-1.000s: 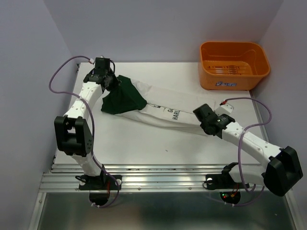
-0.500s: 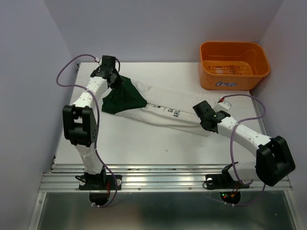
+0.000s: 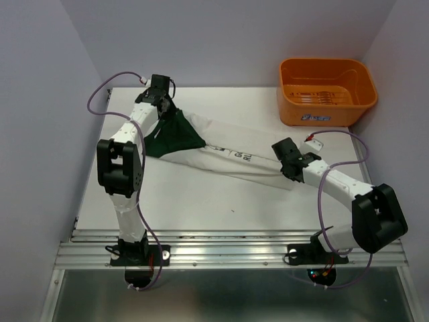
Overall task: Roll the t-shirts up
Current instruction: Fold the T-shirt at the center of the board.
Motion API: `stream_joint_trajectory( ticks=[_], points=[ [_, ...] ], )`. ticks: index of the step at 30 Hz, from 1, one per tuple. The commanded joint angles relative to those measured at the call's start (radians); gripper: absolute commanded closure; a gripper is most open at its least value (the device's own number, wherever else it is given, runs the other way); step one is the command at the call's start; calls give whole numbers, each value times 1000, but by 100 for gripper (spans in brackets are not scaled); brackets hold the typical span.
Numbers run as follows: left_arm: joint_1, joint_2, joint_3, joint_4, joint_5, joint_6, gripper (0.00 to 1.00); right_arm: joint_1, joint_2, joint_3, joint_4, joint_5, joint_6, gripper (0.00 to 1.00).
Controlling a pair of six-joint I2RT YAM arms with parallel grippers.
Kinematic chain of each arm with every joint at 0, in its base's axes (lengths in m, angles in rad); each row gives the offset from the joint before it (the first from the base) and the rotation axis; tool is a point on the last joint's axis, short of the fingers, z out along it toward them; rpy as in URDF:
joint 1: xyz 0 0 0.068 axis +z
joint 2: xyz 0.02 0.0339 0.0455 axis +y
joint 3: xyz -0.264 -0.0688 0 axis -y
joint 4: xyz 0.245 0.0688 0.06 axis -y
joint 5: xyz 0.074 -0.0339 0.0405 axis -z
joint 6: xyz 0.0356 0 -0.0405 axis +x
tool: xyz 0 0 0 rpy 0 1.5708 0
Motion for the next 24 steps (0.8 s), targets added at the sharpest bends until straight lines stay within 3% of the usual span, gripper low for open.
stream_joint_trajectory(
  ticks=[1, 18, 21, 24],
  points=[
    [-6, 6, 76, -3, -38, 17, 100, -27, 17, 39, 46, 17, -35, 99],
    [-9, 125, 161, 2, -78, 3, 100, -54, 102, 94, 110, 11, -101, 99],
    [-9, 144, 183, 4, -81, 0, 100, -65, 137, 122, 111, 20, -118, 86],
    [-9, 162, 217, -27, -88, -1, 81, -76, 126, 136, 111, 26, -139, 68]
  ],
)
